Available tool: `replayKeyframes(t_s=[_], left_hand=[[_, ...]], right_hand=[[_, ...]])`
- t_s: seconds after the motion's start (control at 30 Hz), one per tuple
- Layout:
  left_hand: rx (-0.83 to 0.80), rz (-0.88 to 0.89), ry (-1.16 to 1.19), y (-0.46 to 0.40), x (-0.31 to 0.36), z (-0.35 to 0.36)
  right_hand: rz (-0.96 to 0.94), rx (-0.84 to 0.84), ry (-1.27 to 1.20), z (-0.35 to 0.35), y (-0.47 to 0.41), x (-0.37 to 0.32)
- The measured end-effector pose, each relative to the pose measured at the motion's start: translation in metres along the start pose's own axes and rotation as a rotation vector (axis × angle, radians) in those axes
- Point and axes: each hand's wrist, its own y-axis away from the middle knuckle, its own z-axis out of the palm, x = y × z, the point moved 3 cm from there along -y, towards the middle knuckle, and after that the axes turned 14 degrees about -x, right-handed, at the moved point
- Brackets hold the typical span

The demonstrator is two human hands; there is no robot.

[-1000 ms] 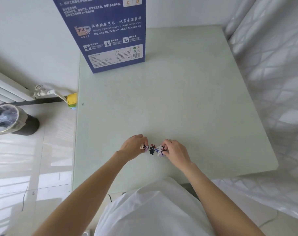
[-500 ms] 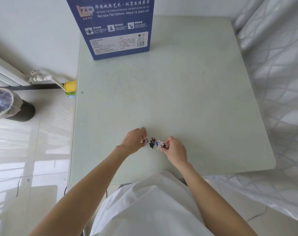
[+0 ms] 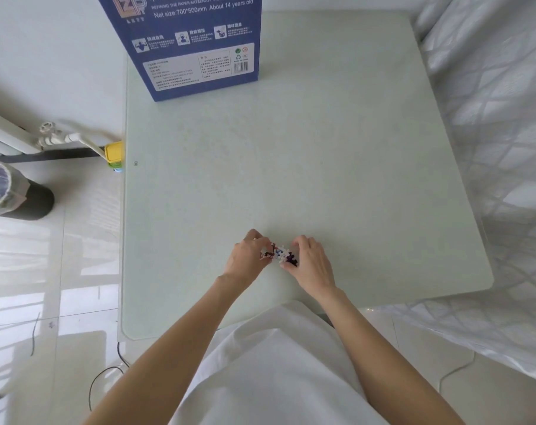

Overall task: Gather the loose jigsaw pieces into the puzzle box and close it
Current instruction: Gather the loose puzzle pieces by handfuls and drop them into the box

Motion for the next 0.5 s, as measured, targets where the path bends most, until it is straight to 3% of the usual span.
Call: replayKeyframes(t_s=[0.2, 0.5], left_hand=[[-0.033, 0.046, -0.124, -0.004, 0.007, 0.0], [-0.126, 0.046, -0.19, -0.011, 0.01, 0.004]], right_hand=[[-0.116, -0.024, 0.076, 0.003, -0.005, -0.011], [-0.094, -0.075, 0.05, -0.002, -0.011, -0.012]])
